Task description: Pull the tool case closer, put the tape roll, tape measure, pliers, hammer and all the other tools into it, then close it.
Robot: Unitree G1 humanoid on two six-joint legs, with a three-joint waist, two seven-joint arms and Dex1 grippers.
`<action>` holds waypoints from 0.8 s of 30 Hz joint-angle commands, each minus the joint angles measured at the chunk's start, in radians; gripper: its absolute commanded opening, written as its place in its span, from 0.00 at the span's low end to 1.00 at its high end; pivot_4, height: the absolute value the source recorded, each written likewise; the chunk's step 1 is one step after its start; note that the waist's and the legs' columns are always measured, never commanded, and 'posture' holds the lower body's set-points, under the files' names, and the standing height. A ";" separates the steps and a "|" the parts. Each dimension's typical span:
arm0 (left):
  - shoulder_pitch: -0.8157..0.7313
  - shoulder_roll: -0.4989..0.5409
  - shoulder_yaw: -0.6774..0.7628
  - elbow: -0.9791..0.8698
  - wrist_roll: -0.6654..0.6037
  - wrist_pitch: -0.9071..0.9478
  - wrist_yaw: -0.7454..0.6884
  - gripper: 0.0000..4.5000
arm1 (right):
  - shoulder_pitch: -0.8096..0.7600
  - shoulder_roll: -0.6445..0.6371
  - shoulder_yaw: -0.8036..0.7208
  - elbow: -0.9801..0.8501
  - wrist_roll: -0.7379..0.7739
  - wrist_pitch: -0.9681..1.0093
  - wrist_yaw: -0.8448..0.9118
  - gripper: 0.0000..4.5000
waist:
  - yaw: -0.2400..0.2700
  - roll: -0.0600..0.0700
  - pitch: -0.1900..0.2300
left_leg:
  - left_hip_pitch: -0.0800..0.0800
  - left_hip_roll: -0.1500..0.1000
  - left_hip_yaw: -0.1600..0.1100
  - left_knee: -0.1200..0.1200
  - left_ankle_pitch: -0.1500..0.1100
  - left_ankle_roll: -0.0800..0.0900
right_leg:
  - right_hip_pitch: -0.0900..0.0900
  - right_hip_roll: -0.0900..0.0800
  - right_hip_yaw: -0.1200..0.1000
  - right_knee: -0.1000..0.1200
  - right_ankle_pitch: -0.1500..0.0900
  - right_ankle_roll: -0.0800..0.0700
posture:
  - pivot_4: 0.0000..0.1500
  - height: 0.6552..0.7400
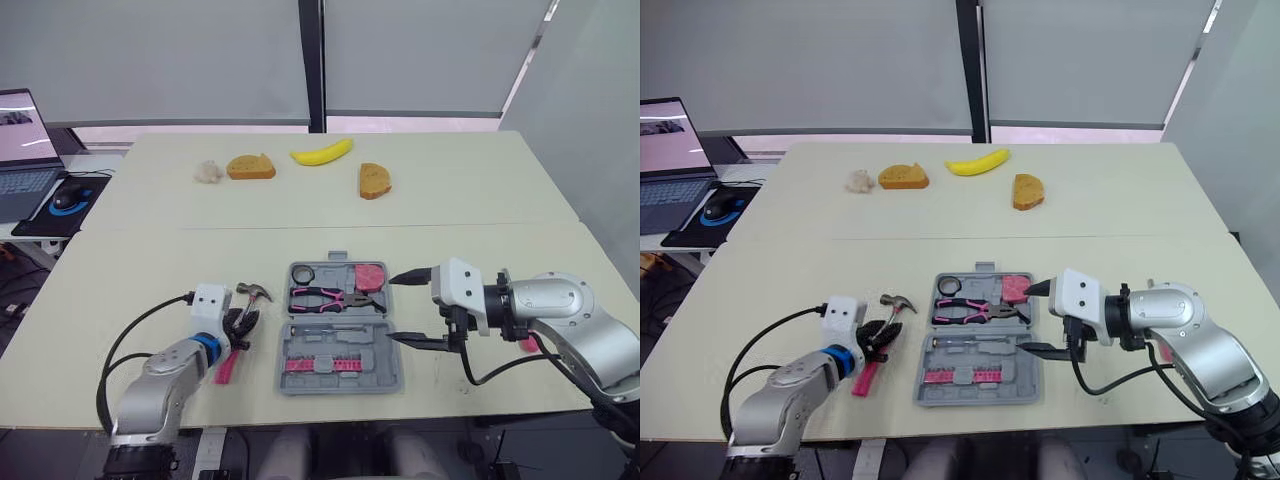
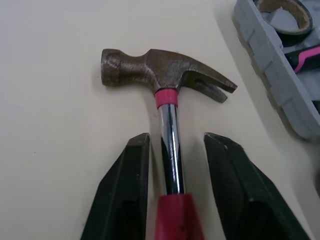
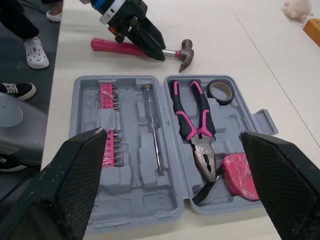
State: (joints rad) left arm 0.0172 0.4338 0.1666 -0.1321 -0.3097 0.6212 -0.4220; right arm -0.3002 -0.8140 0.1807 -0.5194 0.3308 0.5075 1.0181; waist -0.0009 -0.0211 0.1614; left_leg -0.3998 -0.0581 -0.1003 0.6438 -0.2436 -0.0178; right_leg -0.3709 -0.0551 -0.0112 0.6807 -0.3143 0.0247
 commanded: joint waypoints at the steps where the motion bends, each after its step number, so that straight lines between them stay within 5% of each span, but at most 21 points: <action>1: 0.005 0.023 0.050 -0.025 -0.025 -0.083 -0.052 0.71 | 0.000 -0.005 -0.026 -0.043 0.003 -0.005 -0.015 1.00 | 0.002 0.000 0.000 | 0.000 0.000 0.000 0.000 0.000 0.000 | 0.000 0.000 0.000 0.000 0.000 0.000 | 1.00 1.00; 5: -0.013 -0.002 0.043 0.018 -0.038 -0.135 -0.091 0.99 | 0.002 -0.005 -0.020 -0.037 -0.004 -0.014 -0.017 1.00 | 0.012 0.000 0.000 | 0.000 -0.001 0.000 0.001 0.000 0.000 | 0.001 -0.001 0.000 -0.001 0.000 0.000 | 1.00 1.00; 19: -0.085 -0.036 -0.056 0.150 0.072 -0.137 -0.018 0.99 | -0.007 -0.006 -0.012 -0.036 -0.007 -0.008 -0.017 1.00 | 0.007 0.000 0.000 | 0.000 -0.001 0.000 0.000 0.000 0.000 | 0.001 0.000 0.000 0.000 0.000 0.000 | 1.00 1.00; 24: -0.084 -0.040 -0.066 0.171 0.070 -0.113 -0.031 0.72 | -0.013 -0.007 -0.011 -0.037 -0.006 -0.004 -0.016 1.00 | 0.007 0.000 0.000 | 0.000 -0.001 0.000 0.000 0.000 0.000 | 0.001 0.000 0.000 0.000 0.000 0.000 | 1.00 1.00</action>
State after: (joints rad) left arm -0.0753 0.3964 0.1163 0.0313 -0.2410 0.4947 -0.4442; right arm -0.2968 -0.8140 0.1805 -0.5291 0.3250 0.5077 1.0021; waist 0.0066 -0.0208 0.1614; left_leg -0.3997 -0.0589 -0.1002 0.6442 -0.2437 -0.0177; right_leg -0.3698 -0.0554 -0.0115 0.6805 -0.3141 0.0250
